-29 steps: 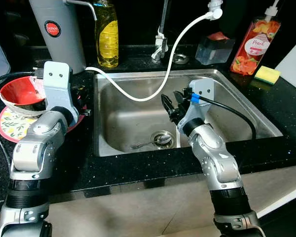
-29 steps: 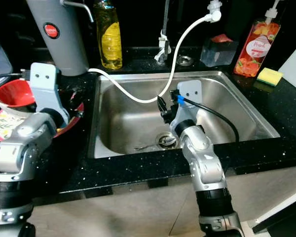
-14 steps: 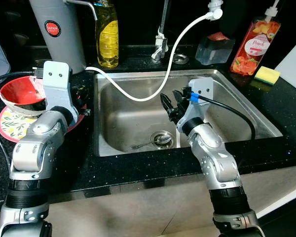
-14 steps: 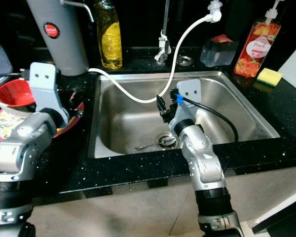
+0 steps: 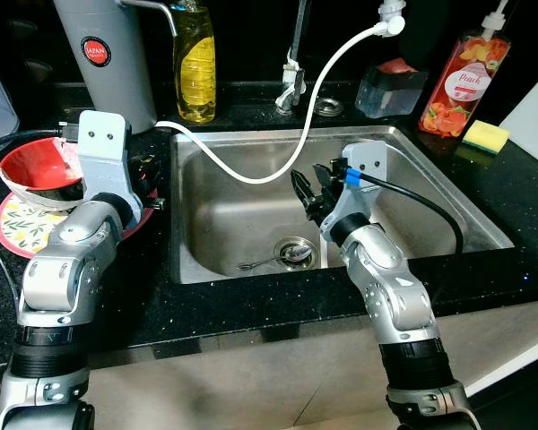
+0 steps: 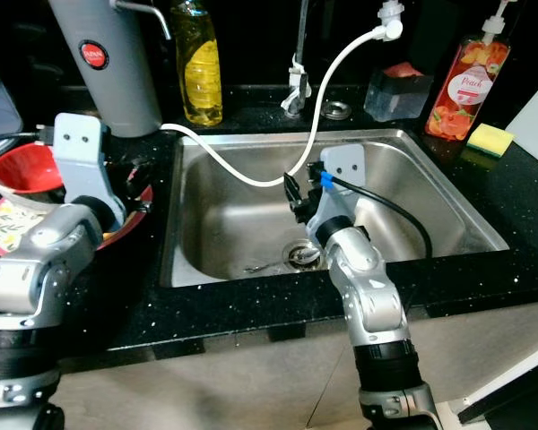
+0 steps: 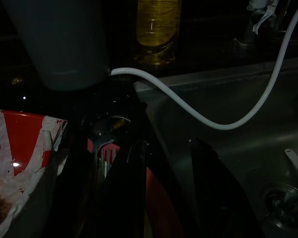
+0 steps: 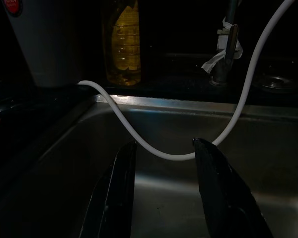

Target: Kitchen organization

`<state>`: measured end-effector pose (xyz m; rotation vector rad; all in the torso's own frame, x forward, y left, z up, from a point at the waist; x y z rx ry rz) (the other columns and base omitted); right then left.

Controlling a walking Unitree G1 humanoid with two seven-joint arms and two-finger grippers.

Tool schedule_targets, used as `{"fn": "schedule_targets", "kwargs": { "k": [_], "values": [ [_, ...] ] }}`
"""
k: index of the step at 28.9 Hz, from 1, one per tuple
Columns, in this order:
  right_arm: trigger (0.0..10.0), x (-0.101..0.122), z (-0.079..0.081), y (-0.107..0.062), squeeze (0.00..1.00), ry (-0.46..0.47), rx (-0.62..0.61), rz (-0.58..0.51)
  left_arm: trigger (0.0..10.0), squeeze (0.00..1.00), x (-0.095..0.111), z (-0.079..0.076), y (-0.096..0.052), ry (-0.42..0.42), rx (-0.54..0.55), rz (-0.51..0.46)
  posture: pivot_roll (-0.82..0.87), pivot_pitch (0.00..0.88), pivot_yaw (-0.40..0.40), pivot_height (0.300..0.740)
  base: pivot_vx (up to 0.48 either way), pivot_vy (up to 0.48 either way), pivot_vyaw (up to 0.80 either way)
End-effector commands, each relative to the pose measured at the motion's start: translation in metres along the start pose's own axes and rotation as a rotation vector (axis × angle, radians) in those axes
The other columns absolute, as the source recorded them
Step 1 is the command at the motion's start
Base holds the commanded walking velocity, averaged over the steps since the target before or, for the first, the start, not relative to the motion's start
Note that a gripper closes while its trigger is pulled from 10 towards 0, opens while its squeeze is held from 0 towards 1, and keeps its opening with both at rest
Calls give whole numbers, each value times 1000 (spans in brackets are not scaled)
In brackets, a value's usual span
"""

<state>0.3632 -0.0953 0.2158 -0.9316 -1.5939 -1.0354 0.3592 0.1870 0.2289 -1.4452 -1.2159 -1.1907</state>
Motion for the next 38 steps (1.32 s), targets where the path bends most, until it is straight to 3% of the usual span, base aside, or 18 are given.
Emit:
{"fn": "schedule_targets", "kwargs": {
  "k": [1,38],
  "values": [
    [10000,-2,-2,0,0,7,-5,6,10000,0,-4,1,-2,-6,5,11,64,0,-65,740,0,0,0],
    [10000,-1,-1,1,0,-5,5,6,10000,0,-3,-2,2,-18,-3,3,49,0,-72,740,0,0,0]
  ]
}}
Point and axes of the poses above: a point about 5 cm out from each wrist's last joint towards the gripper, its own y axis pointing out of the wrist towards the gripper, its own x axis along the axis of the wrist's last joint, z = x × y, the point moved 4 cm from there along y, pointing out of the wrist towards the gripper, and after that the axes turned 11 degrees about -y, right-handed, at the moved point
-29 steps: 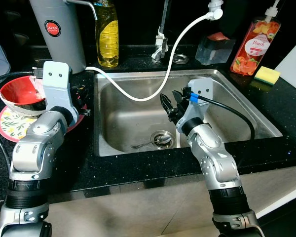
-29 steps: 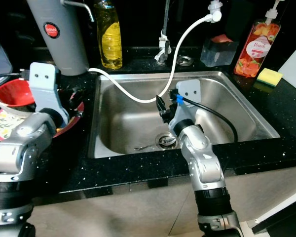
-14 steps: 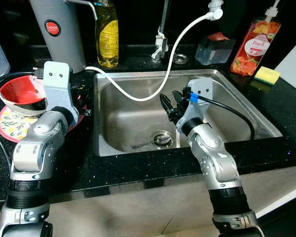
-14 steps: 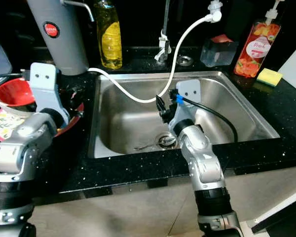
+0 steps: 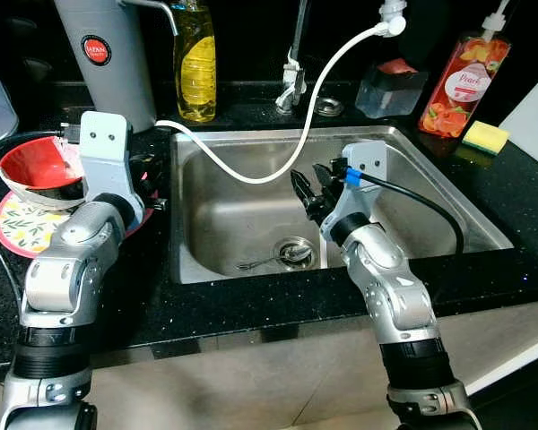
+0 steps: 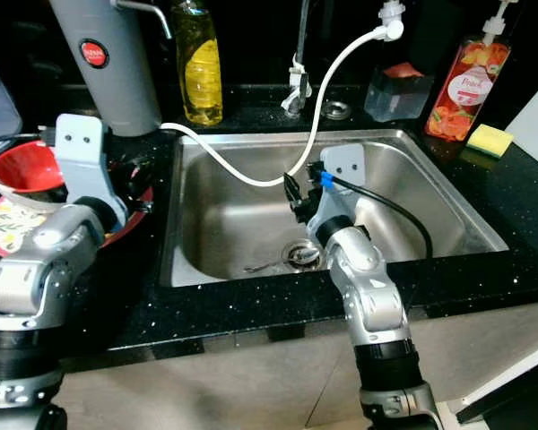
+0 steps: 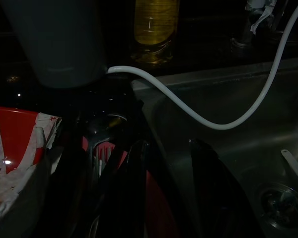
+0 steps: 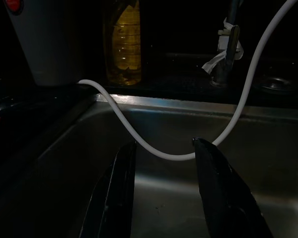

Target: Kitchen organization

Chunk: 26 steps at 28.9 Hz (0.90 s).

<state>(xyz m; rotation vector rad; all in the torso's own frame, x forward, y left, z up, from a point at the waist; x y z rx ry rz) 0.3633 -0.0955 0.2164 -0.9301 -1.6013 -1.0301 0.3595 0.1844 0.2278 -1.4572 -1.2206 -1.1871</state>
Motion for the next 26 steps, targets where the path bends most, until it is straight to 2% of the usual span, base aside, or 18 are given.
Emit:
{"fn": "schedule_targets", "kwargs": {
  "k": [1,9,15,16,17,18,19,22,26],
  "values": [
    [10000,-1,0,1,0,0,3,7,10000,0,-1,1,1,-6,3,1,49,0,-72,740,0,0,0],
    [10000,-2,-3,0,0,1,-11,6,10000,0,-1,2,2,-3,12,6,54,0,-67,740,0,0,0],
    [10000,-2,1,0,0,0,9,8,10000,0,-2,7,-1,-53,38,4,54,0,-69,740,0,0,0],
    [10000,-2,1,0,0,1,8,8,10000,0,-3,7,-1,-71,45,9,54,0,-69,740,0,0,0],
    [10000,-2,0,1,0,1,5,7,10000,0,-4,9,-2,-129,51,16,59,0,-70,740,0,0,0],
    [10000,-1,-1,1,0,2,0,6,10000,0,-6,12,-2,-223,63,29,58,0,-71,740,0,0,0],
    [10000,-1,-1,1,0,2,0,6,10000,0,-6,12,-2,-223,63,29,58,0,-71,740,0,0,0],
    [10000,-2,-2,1,0,4,-1,7,10000,0,-16,23,-1,-356,110,91,60,0,-72,740,0,0,0],
    [10000,-3,2,2,0,7,7,9,10000,0,-21,32,-3,-374,140,124,75,0,-73,740,0,0,0]
  ]
}}
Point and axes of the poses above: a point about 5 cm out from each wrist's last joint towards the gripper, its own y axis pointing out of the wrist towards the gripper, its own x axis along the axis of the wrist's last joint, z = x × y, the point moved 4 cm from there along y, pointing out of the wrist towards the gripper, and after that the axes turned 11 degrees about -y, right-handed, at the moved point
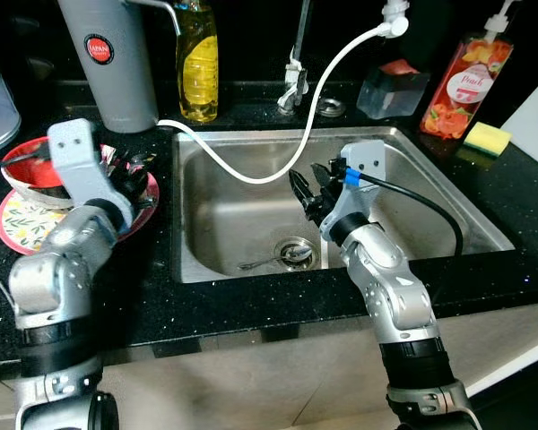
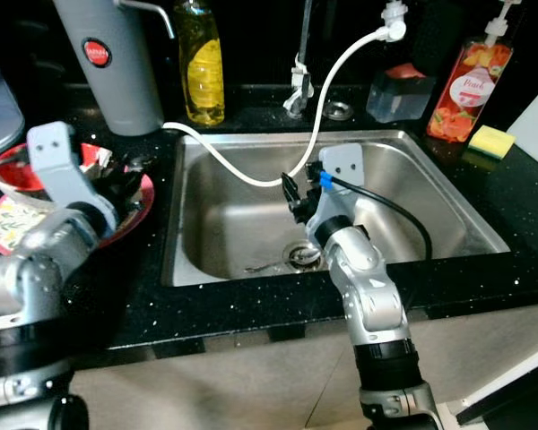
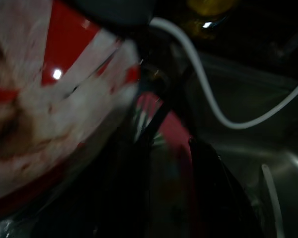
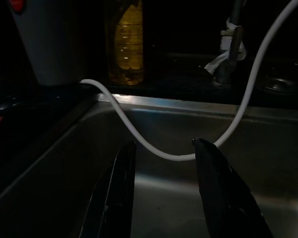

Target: Kitchen organization

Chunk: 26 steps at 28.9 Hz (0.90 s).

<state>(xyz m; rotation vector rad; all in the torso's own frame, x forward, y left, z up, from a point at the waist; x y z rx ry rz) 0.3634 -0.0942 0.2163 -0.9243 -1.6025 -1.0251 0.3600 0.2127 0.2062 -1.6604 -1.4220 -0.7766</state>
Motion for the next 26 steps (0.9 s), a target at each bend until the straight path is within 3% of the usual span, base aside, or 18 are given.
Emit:
{"fn": "schedule_targets", "kwargs": {
  "k": [1,9,15,16,23,26],
  "values": [
    [10000,-3,0,1,0,5,1,9,10000,0,-4,2,0,-7,12,22,75,0,-73,740,0,0,0],
    [10000,-3,2,3,0,14,0,6,10000,0,6,26,0,-73,180,5,83,0,-71,740,0,0,0],
    [10000,-3,0,2,0,16,-9,6,10000,0,12,31,-1,-89,221,-12,80,0,-63,740,0,0,0],
    [10000,-4,0,2,0,17,-12,7,10000,0,15,31,-1,-19,226,-24,79,0,-62,740,0,0,0],
    [10000,-5,2,1,0,17,-6,9,10000,0,16,23,-2,60,197,-24,78,0,-64,740,0,0,0],
    [10000,-4,0,2,0,18,-11,7,10000,0,18,18,-2,147,189,-37,78,0,-62,740,0,0,0]
  ]
}}
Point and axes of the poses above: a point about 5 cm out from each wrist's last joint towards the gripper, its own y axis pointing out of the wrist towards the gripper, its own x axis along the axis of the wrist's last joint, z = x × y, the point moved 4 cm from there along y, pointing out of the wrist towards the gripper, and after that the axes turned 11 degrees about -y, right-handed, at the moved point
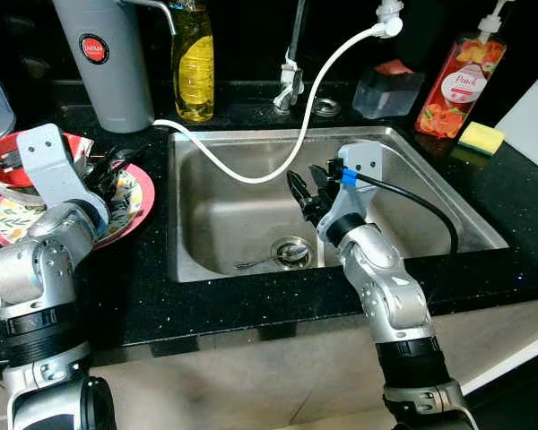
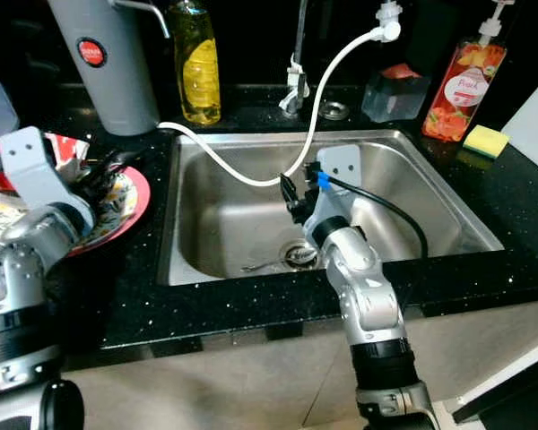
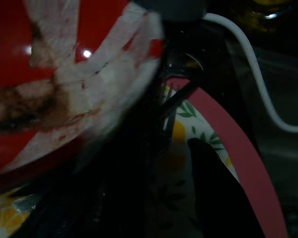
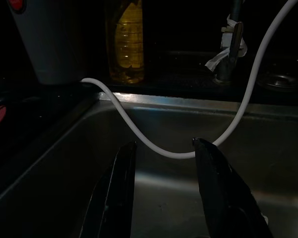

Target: Kitchen organization

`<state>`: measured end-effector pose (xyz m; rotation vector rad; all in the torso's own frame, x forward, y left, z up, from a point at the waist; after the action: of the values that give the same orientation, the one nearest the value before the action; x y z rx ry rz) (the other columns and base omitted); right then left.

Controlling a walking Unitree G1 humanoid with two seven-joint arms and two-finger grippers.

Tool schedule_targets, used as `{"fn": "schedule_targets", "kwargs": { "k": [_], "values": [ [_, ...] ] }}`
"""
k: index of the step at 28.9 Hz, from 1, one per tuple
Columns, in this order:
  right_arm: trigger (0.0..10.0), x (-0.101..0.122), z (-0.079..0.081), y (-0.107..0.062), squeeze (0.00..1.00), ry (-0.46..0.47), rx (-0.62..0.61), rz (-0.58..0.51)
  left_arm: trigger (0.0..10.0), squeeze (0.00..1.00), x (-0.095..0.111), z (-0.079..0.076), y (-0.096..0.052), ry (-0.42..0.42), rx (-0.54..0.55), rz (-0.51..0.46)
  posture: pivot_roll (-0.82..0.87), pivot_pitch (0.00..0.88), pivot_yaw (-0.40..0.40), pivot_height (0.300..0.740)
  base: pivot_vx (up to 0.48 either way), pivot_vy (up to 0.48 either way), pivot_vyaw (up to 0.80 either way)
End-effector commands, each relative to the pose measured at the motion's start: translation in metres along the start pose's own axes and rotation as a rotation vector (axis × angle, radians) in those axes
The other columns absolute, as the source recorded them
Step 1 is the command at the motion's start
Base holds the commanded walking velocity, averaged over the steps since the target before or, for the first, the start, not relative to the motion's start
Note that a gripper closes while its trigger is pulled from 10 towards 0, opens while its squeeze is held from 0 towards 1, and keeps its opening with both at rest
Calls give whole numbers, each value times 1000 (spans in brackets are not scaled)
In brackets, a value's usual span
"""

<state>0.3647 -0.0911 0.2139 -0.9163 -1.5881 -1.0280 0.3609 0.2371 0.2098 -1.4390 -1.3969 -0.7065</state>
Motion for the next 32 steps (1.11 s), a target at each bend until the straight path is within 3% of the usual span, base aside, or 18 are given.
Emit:
{"fn": "schedule_targets", "kwargs": {
  "k": [1,13,17,23,24,26,27,30,32],
  "values": [
    [10000,-2,-3,0,0,2,-11,4,10000,0,2,-3,-1,53,-7,-16,77,0,-61,740,0,0,0],
    [10000,-2,-4,-2,0,0,-20,4,10000,0,-9,3,2,16,19,42,68,0,-50,740,0,0,0],
    [10000,-2,-5,-2,0,0,-25,2,10000,0,-14,1,4,-68,7,75,68,0,-50,740,0,0,0],
    [10000,-2,-5,-2,0,2,-27,0,10000,0,-20,5,4,-48,24,111,68,0,-50,740,0,0,0],
    [10000,-2,-5,-2,0,3,-27,1,8588,0,-22,5,4,-45,26,117,68,0,-50,740,0,0,0],
    [10000,-2,-5,-2,0,3,-28,1,8588,0,-22,5,5,-41,28,118,68,0,-50,740,0,0,0],
    [10000,-2,-5,-2,0,2,-28,1,7765,0,-22,5,5,-35,29,117,66,0,-47,740,0,0,0],
    [10000,-1,-5,-2,0,2,-28,0,9725,0,-19,6,4,11,45,103,66,0,-48,740,0,0,0],
    [10000,-1,-5,-2,0,2,-28,-1,10000,0,-17,7,4,41,64,92,68,0,-48,740,0,0,0]
  ]
}}
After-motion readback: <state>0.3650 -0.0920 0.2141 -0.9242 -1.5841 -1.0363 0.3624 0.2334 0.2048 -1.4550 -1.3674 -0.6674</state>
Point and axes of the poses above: a point about 5 cm out from each wrist's last joint towards the gripper, its own y axis pointing out of the wrist towards the gripper, its own x axis along the axis of the wrist's last joint, z = x × y, the point moved 4 cm from there along y, pointing out of the wrist towards the gripper, and after that the axes turned 11 degrees about -y, right-handed, at the moved point
